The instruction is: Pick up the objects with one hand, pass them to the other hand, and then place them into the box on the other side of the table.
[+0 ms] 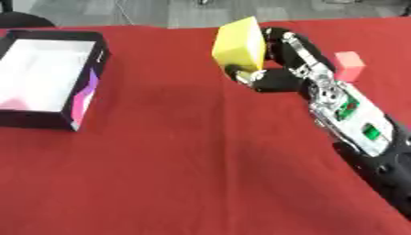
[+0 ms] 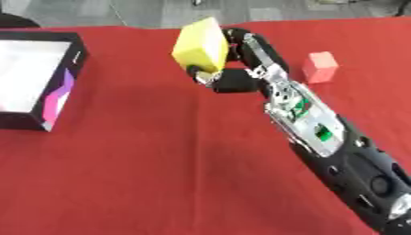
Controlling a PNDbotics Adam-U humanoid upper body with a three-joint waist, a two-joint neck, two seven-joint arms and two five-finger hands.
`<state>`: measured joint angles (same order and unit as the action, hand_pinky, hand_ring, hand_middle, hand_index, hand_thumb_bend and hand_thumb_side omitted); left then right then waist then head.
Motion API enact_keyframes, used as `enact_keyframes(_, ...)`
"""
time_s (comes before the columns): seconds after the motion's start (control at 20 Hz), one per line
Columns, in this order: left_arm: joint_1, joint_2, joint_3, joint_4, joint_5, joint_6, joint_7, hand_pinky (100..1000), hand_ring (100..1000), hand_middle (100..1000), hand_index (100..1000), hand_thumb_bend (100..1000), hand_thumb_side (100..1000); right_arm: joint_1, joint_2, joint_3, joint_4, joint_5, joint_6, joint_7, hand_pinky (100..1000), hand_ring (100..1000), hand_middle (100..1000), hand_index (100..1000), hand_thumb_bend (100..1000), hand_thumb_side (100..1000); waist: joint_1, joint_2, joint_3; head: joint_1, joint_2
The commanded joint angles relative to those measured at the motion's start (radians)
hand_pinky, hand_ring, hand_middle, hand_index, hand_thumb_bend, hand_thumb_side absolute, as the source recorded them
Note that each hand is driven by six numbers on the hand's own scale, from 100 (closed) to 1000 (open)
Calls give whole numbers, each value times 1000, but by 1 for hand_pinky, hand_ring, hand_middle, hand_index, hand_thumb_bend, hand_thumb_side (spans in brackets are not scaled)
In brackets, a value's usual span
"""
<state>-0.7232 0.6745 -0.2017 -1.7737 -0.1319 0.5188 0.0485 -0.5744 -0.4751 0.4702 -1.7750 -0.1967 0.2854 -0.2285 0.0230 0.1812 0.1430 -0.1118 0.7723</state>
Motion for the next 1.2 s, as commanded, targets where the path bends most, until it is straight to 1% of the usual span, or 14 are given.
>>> enact_keyframes(0.05, -45, 47, -39, -6, -33, 7, -91, 755, 727, 766, 809, 433, 577, -22, 8, 14, 8, 30, -43, 30, 800, 566, 494, 589, 258, 100, 11, -40, 1, 5, -2)
enact_keyframes(0.2, -75, 45, -83, -25, -79, 17, -181, 763, 738, 776, 821, 452, 573, -26, 34, 30, 41, 50, -58, 26, 801, 564, 493, 588, 259, 100, 11, -41, 4, 3, -2)
enact_keyframes(0.45, -123, 26, -155, -67, -153, 51, -302, 775, 759, 795, 843, 491, 570, -37, 68, 67, 72, 53, -51, -29, 806, 565, 495, 591, 259, 100, 12, -44, 8, -1, -2)
enact_keyframes(0.6, -152, 5, -206, -80, -195, 80, -382, 808, 790, 826, 874, 550, 552, -47, 79, 90, 76, 55, -37, -45, 806, 566, 497, 592, 261, 100, 13, -48, 12, -3, -2)
enact_keyframes(0.7, -175, -11, -238, -85, -231, 97, -444, 828, 809, 842, 888, 606, 508, -50, 86, 102, 78, 60, -27, -47, 806, 567, 497, 593, 261, 100, 14, -50, 16, -3, -2)
enact_keyframes(0.9, -208, -55, -286, -96, -311, 137, -548, 841, 818, 845, 890, 644, 498, -50, 99, 111, 92, 67, -11, -68, 804, 566, 498, 594, 261, 100, 18, -52, 26, -3, -2)
enact_keyframes(1.05, -220, -75, -312, -100, -357, 163, -597, 849, 825, 850, 897, 669, 476, -50, 105, 121, 95, 71, -2, -71, 804, 567, 499, 595, 260, 100, 20, -54, 29, -3, -2)
enact_keyframes(1.2, -226, -95, -326, -95, -391, 177, -615, 853, 828, 846, 894, 711, 449, -50, 111, 129, 97, 74, 1, -64, 804, 567, 499, 595, 260, 100, 21, -54, 32, -2, -2)
